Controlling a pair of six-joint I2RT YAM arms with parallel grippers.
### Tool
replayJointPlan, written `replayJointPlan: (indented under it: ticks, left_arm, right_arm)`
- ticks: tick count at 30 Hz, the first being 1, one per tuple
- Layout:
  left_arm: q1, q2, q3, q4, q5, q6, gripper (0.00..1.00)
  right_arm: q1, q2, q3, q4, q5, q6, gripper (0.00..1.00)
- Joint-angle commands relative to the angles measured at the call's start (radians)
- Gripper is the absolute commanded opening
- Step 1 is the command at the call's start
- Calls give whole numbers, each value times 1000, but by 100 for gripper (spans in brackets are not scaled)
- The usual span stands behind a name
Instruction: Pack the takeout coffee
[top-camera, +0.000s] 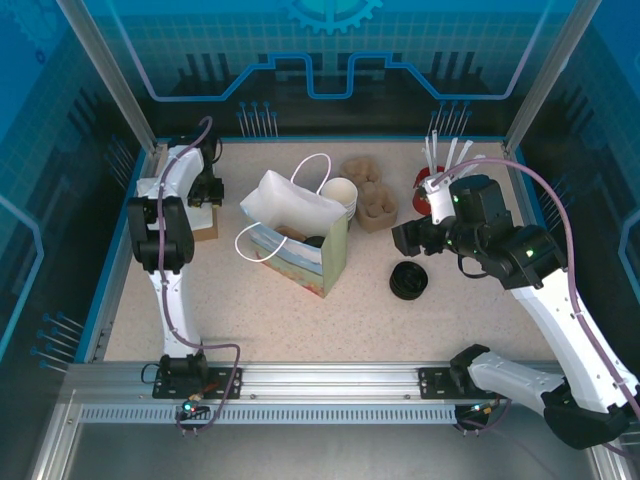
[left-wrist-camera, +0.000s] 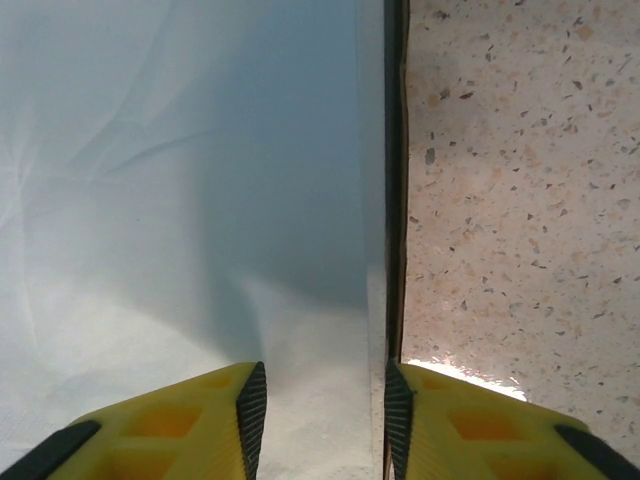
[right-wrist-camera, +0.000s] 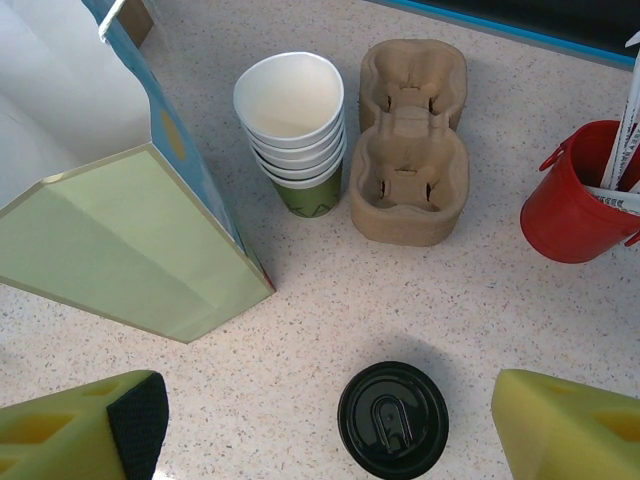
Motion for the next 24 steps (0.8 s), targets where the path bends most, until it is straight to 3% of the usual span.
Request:
replayJointPlan:
  ticks: [1, 24]
  left_arm:
    - [-5, -3, 32, -29, -1, 12, 34]
    - [-2, -84, 72, -42, 3, 46, 6]
  right_arm:
    - [-17, 8, -12, 35, -20, 3, 86]
    - [-17, 16, -10, 33, -27, 15, 86]
